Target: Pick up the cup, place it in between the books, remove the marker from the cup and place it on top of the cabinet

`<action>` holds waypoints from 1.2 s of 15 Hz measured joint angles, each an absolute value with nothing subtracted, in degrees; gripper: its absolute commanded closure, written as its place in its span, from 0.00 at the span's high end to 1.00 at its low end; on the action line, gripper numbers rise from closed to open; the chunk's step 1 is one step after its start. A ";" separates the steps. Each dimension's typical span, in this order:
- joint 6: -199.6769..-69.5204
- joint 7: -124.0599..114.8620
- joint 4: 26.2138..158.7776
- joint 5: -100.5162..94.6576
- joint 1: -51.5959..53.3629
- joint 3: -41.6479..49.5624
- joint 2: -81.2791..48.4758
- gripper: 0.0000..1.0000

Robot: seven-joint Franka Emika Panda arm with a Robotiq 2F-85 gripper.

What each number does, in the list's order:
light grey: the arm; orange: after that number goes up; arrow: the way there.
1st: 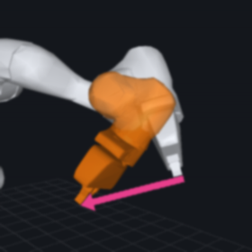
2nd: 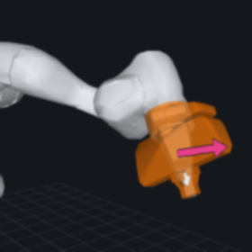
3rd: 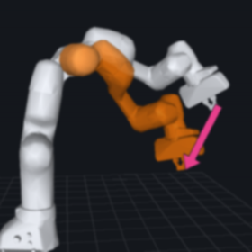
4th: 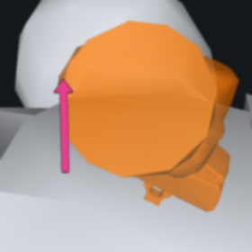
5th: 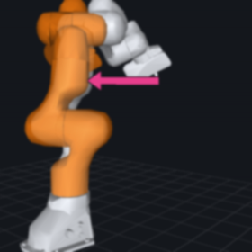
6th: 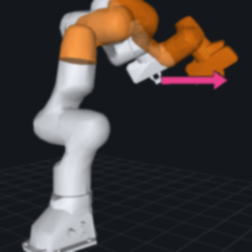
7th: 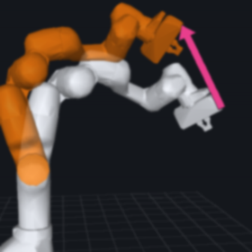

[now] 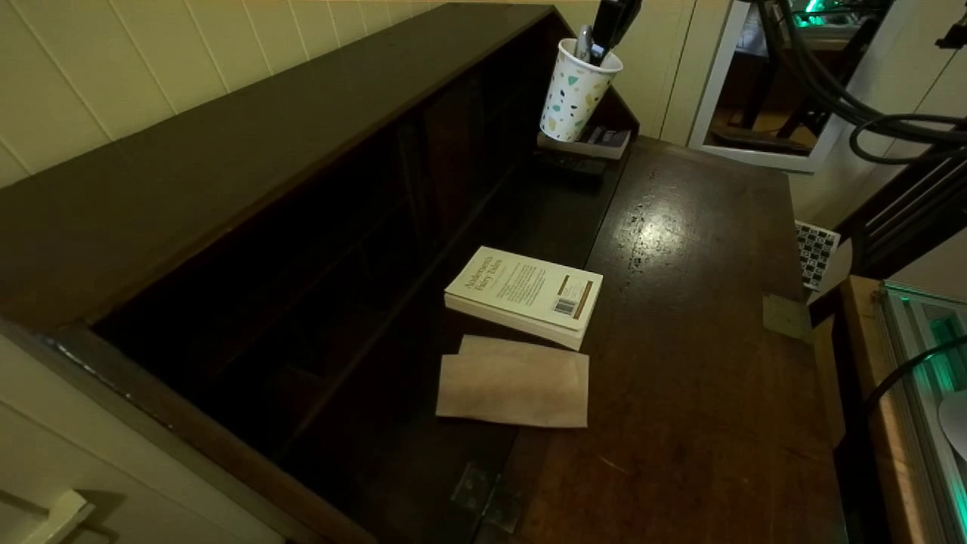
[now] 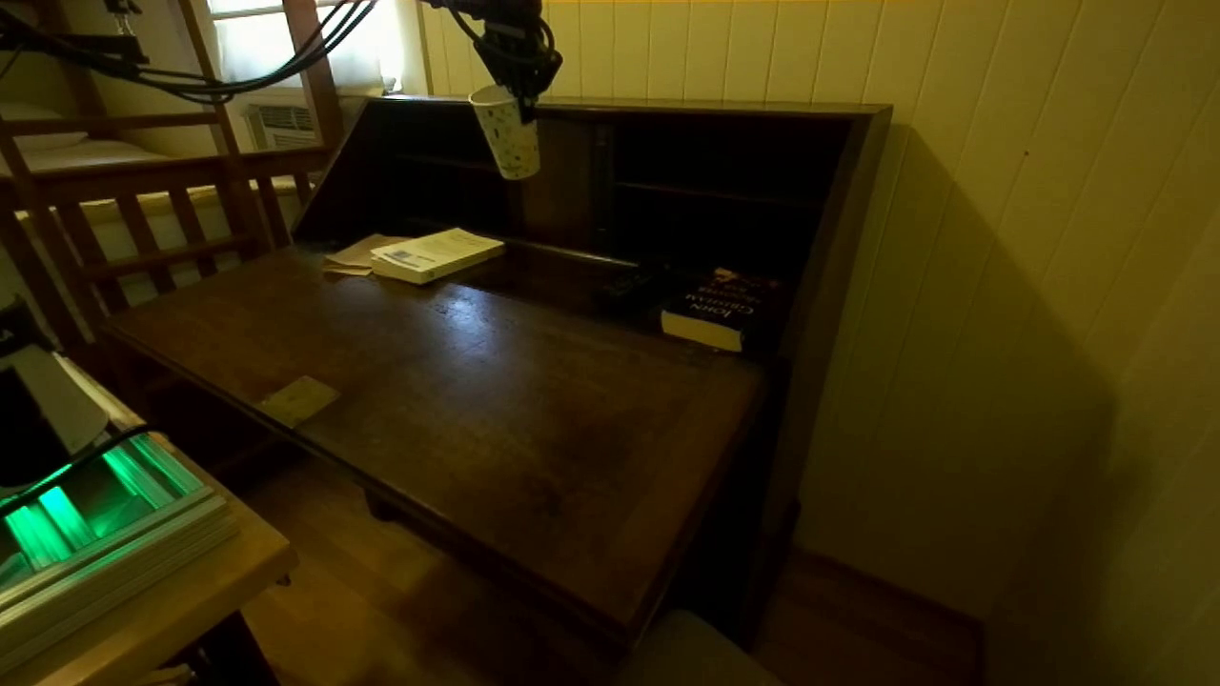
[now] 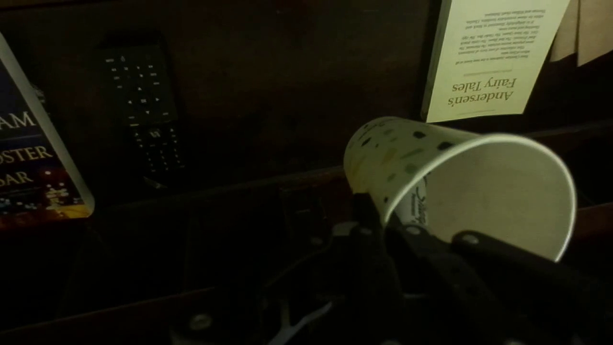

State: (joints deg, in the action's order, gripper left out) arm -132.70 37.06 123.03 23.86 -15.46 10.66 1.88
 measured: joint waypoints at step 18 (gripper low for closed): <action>-132.01 28.95 123.28 16.47 -15.57 10.89 -11.46 0.01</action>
